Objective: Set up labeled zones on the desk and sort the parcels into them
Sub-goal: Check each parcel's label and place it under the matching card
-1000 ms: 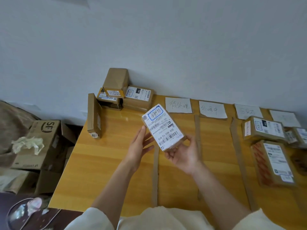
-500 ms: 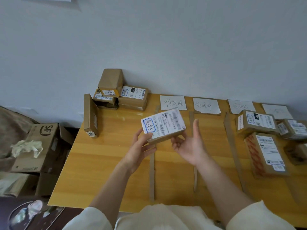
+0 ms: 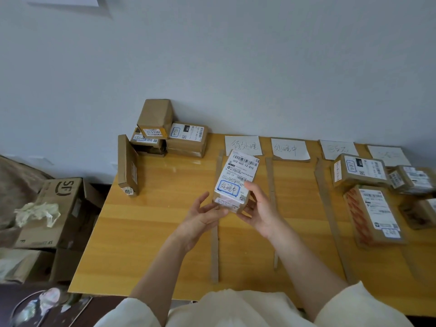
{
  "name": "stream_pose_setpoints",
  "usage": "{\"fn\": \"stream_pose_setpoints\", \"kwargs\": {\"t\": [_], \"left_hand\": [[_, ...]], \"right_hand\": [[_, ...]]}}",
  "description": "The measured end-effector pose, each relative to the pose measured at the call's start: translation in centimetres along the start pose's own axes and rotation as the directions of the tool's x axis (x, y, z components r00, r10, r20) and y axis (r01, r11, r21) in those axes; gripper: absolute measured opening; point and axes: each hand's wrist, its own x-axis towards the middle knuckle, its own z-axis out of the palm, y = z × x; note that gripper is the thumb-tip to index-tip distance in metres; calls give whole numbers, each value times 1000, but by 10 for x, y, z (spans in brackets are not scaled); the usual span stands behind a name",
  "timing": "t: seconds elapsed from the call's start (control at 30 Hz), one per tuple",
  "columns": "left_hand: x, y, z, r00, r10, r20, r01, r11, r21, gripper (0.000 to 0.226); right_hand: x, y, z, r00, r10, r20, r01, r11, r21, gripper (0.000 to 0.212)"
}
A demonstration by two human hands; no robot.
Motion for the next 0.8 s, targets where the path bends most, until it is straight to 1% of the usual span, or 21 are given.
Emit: {"fn": "stream_pose_setpoints", "kwargs": {"t": [0.1,0.17,0.23,0.33,0.6,0.7,0.8], "left_hand": [[2,-1,-1,997,-30,-69,32,999,27,81],[3,-1,2,995,-32,-93,36,998,44,65],[3,-2,7,994,-29,-105,34,998,47,55],[7,-3,14,993,-30,-112,37,997,60,50],[22,-12,31,990,-58,-127,73,991,116,44],[31,-16,41,983,-56,-176,89,979,183,40],[43,-23,49,972,-30,-232,102,946,308,38]], "right_hand": [[-1,2,-9,998,22,-55,-23,1000,-19,25],[-1,3,-15,997,28,-68,-30,999,-19,27],[-1,2,-19,997,21,-72,-23,999,-29,26],[-1,0,-26,997,2,-76,-5,999,-38,22],[5,-6,-49,995,1,-97,-2,1000,-17,23],[6,-10,-64,988,33,-152,-26,998,49,26],[10,-17,-87,967,76,-245,-37,986,160,31]]}}
